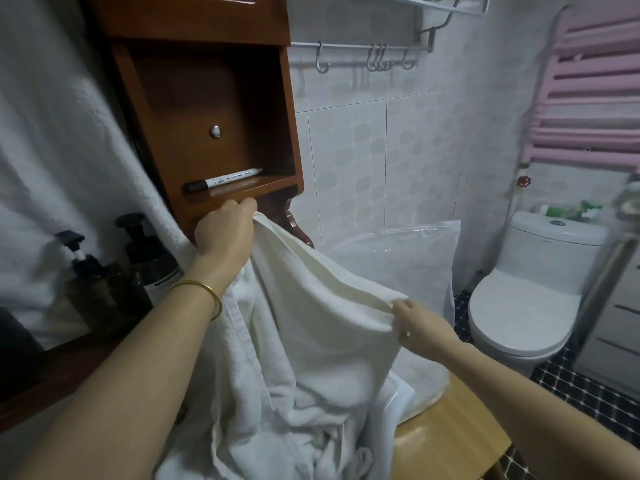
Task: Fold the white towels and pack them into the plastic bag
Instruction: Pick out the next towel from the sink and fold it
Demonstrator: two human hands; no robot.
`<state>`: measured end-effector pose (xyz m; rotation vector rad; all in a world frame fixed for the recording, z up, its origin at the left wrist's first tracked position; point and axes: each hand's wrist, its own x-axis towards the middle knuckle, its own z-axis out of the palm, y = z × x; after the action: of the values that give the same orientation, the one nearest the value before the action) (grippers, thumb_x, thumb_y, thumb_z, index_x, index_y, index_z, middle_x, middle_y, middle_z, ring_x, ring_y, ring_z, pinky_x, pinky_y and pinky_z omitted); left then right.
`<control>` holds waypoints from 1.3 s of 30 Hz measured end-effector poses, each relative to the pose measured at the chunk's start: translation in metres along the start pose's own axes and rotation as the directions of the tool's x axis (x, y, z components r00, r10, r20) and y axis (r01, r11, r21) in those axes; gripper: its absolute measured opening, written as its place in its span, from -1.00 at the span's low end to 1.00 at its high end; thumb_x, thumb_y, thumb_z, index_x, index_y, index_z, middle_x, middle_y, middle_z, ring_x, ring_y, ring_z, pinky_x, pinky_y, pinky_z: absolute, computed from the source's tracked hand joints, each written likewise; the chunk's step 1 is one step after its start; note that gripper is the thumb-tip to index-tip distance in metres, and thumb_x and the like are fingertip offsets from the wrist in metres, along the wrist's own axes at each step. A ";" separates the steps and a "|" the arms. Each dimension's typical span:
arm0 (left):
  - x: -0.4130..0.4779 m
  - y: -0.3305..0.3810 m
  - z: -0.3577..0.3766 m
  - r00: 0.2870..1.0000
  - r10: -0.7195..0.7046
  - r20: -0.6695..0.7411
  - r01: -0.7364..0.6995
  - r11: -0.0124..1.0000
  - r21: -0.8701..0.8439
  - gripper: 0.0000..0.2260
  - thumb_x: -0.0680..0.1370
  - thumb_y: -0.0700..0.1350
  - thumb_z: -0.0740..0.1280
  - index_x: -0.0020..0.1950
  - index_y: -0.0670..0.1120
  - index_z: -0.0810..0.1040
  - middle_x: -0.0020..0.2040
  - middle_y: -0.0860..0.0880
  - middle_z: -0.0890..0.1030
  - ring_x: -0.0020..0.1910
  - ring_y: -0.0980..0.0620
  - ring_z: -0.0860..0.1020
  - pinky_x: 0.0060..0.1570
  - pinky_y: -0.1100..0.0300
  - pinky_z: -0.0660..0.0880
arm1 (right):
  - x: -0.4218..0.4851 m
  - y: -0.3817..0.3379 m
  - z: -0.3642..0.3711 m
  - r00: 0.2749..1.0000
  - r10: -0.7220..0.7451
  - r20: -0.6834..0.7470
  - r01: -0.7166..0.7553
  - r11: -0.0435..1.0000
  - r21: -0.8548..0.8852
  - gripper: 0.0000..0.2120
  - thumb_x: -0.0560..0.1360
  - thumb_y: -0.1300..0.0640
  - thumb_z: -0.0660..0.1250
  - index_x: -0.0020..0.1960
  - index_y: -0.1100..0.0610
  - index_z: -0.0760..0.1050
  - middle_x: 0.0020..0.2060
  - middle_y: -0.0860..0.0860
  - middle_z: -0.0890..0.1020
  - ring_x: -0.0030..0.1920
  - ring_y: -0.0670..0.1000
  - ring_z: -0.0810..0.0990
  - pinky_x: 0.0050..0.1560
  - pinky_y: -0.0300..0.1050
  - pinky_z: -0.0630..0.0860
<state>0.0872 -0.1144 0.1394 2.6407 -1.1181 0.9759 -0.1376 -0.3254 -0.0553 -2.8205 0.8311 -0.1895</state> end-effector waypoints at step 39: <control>0.008 0.047 0.041 0.929 -0.127 0.346 0.214 0.951 -0.224 -0.82 0.54 -0.02 0.25 -0.22 -0.08 0.43 -0.18 -0.10 0.56 -0.18 -0.11 0.54 -0.23 0.14 0.45 | -0.036 0.016 -0.028 0.923 0.373 0.094 -0.315 0.593 0.741 -0.80 0.47 0.32 0.23 -0.05 0.13 0.23 -0.23 0.14 0.41 -0.33 0.06 0.38 -0.39 -0.11 0.29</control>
<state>0.0805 -0.1665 0.1052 2.6827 -0.9669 0.3353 -0.1810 -0.3234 -0.0343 -1.8405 1.0049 -0.4552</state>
